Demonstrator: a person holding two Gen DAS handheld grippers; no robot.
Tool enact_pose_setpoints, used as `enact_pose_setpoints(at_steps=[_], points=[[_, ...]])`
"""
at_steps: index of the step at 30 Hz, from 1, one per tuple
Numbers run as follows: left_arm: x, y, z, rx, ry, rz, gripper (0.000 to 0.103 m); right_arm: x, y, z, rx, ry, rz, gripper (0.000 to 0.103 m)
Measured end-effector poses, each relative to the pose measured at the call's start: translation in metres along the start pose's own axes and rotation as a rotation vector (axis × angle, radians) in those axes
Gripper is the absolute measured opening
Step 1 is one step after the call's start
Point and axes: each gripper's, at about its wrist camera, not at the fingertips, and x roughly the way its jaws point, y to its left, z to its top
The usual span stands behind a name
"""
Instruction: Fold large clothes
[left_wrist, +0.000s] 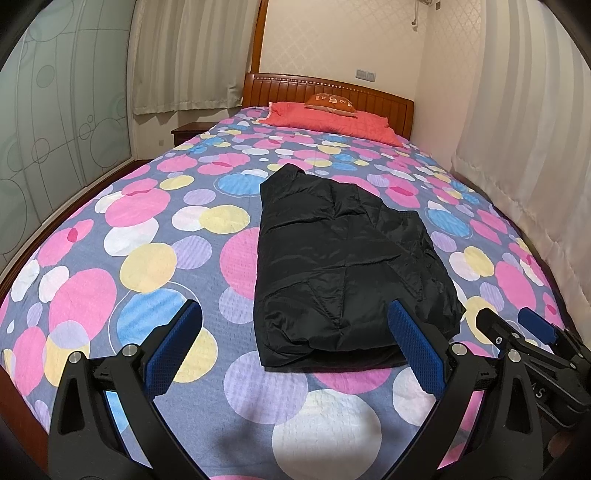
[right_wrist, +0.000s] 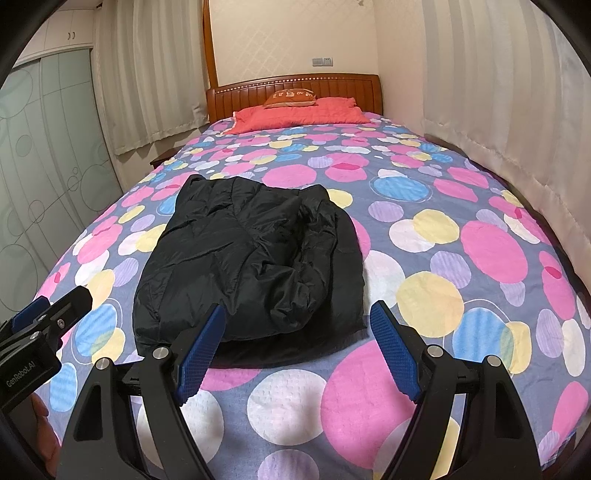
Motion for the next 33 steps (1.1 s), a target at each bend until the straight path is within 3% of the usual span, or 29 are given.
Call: enact_pose_setpoints(at_steps=[13, 23, 33], points=[[-0.003, -0.005, 0.001, 0.011, -0.014, 0.002, 0.100, 0.000, 0.005, -0.002, -0.005, -0.004, 0.002, 0.079], [-0.010, -0.009, -0.001, 0.032, -0.037, 0.049, 0.100, -0.001, 0.005, -0.002, -0.006, -0.004, 0.003, 0.079], [-0.005, -0.008, -0.005, 0.025, -0.039, 0.032, 0.101, 0.002, 0.007, -0.003, -0.008, 0.005, 0.006, 0.079]])
